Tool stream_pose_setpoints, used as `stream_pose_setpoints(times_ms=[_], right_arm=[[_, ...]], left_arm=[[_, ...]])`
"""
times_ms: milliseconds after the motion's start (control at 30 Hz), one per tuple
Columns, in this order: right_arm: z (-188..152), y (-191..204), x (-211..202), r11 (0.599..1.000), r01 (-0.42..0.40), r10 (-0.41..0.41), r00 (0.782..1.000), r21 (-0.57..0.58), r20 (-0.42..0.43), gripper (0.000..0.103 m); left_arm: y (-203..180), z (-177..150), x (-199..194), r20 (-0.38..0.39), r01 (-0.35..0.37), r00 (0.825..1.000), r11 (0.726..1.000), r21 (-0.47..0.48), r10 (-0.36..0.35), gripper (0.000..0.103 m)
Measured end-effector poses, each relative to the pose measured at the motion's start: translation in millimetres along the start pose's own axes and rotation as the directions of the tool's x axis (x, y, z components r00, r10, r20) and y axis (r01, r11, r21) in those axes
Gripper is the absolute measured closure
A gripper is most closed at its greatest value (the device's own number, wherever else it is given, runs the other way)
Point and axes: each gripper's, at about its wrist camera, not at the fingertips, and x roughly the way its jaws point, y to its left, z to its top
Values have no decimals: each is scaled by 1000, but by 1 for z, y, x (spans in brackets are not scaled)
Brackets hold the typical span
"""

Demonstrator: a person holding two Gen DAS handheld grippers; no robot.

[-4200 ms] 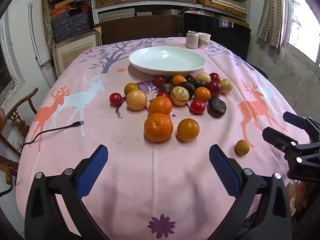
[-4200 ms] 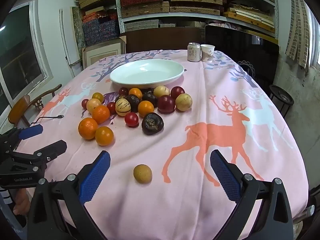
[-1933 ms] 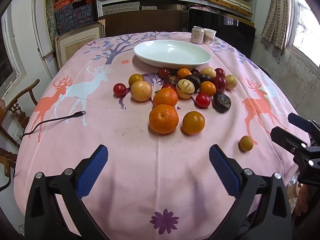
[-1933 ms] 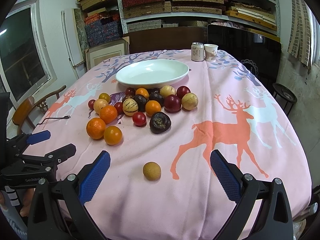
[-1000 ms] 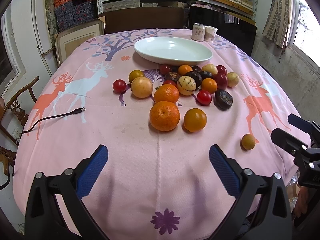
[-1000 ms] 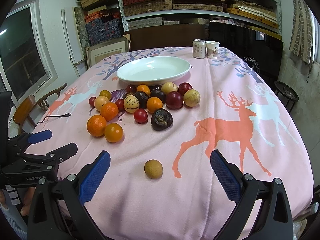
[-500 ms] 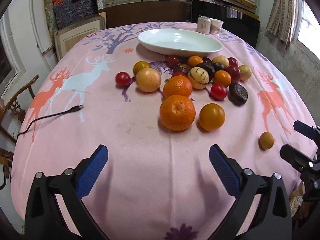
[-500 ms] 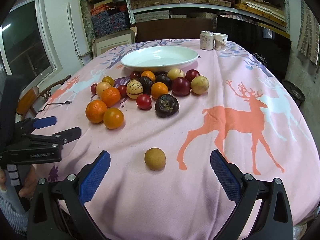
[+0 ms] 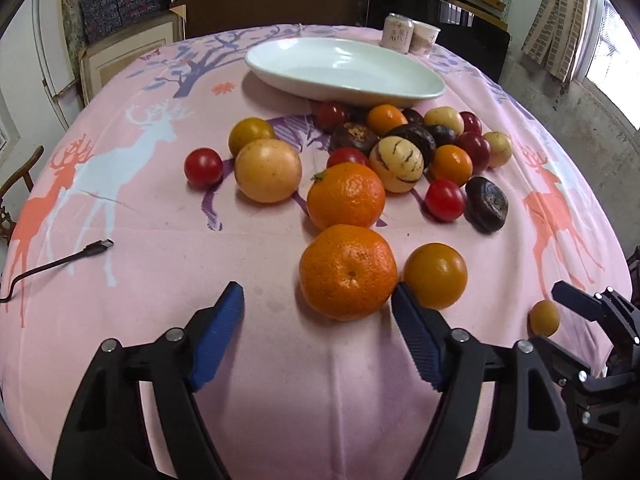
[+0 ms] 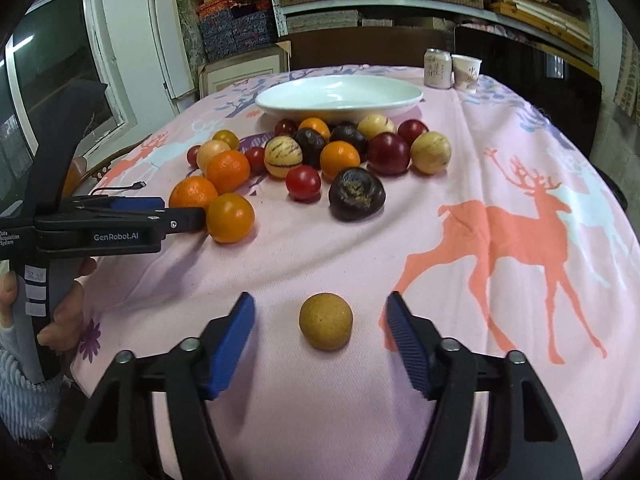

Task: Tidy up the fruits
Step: 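Grasp the large tangerine with the left tool while the right tool grasps the small tan fruit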

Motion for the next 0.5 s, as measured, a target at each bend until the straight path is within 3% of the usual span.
stream_pose_setpoints(times_ms=[100, 167, 267, 500], right_arm=[[2, 1, 4, 1000, -4, 4, 1000, -4, -10, 48], [3, 2, 6, 1000, -4, 3, 1000, -9, -16, 58], [2, 1, 9, 1000, -8, 8, 1000, -2, -23, 62], [-1, -1, 6, 1000, 3, -3, 1000, -6, -20, 71]], left_arm=[[-4, 2, 1, 9, -7, 1000, 1000, 13, 7, 30], [-6, 1, 2, 6, 0, 1000, 1000, 20, -1, 36], [-8, 1, 6, -11, 28, 1000, 999, 32, -27, 46], [-9, 2, 8, -11, 36, 999, 999, 24, -35, 48]])
